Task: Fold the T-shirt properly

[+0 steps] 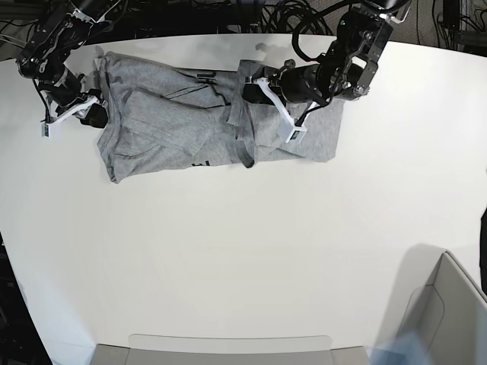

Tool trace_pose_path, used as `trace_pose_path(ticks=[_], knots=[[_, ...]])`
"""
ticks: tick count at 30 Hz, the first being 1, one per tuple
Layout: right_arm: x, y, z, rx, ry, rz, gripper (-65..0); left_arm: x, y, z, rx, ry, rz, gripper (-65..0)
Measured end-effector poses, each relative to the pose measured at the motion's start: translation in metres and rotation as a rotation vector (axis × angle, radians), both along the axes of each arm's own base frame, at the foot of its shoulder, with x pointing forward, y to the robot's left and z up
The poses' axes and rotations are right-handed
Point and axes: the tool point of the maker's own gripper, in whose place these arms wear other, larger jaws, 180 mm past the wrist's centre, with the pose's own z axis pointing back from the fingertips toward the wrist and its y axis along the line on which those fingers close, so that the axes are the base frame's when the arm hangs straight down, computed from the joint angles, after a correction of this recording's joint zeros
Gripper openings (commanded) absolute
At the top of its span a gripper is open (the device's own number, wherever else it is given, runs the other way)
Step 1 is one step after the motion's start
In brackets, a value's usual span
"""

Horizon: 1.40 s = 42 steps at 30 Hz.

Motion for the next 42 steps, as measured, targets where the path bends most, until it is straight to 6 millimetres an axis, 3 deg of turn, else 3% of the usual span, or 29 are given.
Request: trace_pose_path(ticks=[5, 10, 15, 27, 31, 39, 42], knots=[[0.002, 0.018, 0.000, 0.036, -0.009, 0.052, -45.4, 0.000, 0.000, 0.000, 0.000, 0.001, 0.000, -58.1], [-0.004, 0.036, 0.001, 0.105, -0.031, 0.101, -39.8, 0.000, 0.000, 0.000, -0.001, 0.000, 0.000, -58.0], [-0.004, 0.045, 0.002, 0.117, -0.029, 0.147, -39.8, -0.001, 0.000, 0.000, -0.001, 0.002, 0.000, -55.8], [0.006, 0.046, 0.000, 0.136, -0.037, 0.136, -39.8, -0.001, 0.000, 0.000, -0.001, 0.002, 0.000, -54.5], [0.021, 0.061, -0.003, 0.215, -0.069, 0.111, -39.8, -0.002, 0.000, -0.001, -0.001, 0.004, -0.001, -54.5], [0.026, 0.075, -0.005, 0.251, -0.075, 0.135, -39.9, -0.001, 0.000, 0.000, -0.002, 0.004, -0.001, -54.5], [0.029, 0.091, -0.005, 0.255, -0.069, 0.188, -44.9, -0.001, 0.000, -0.001, 0.000, 0.003, 0.000, -54.5]])
